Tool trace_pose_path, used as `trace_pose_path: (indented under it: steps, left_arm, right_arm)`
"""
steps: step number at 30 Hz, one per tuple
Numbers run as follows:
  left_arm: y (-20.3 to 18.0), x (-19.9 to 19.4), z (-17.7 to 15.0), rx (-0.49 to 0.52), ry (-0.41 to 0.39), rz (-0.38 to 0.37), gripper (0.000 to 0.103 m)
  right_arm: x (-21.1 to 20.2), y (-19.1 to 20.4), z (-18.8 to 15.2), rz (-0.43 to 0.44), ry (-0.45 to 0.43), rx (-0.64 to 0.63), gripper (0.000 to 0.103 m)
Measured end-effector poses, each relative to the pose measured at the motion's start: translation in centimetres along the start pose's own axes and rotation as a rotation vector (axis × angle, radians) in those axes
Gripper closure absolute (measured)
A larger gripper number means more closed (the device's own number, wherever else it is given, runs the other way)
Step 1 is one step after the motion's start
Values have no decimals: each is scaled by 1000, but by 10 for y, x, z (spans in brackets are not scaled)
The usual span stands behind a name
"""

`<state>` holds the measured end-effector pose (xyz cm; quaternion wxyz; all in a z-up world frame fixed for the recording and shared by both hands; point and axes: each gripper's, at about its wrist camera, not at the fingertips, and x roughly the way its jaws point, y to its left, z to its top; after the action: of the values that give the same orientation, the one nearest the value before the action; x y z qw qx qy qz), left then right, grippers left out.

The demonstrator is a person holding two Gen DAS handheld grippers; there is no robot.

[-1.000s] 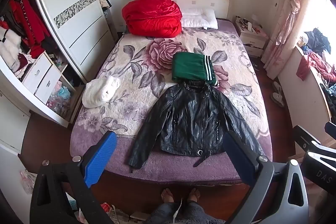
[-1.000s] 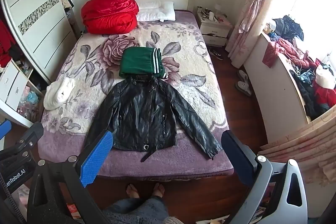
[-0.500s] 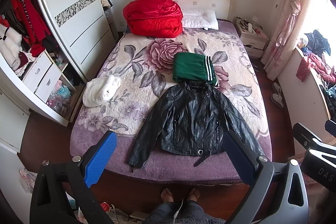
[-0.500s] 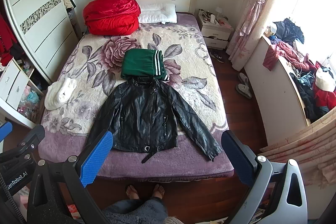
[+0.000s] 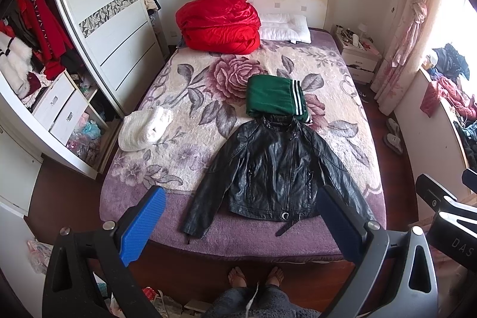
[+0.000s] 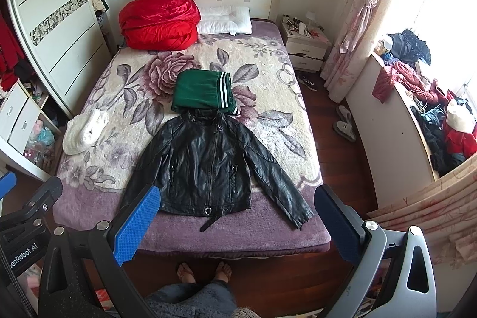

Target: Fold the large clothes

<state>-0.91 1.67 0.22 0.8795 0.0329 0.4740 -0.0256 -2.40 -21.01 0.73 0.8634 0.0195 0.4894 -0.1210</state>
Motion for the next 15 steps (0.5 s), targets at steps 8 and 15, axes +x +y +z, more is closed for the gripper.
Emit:
trace_pose_path:
  steps: [8,15]
  left_arm:
    - [0,0,1,-1,0,-1,0]
    - [-6,-4,8,2,-6,-3,0]
  right_arm:
    - [-3,3,0,2,-1,-1,0]
    - [-6,6,2,0,-5,-1,0]
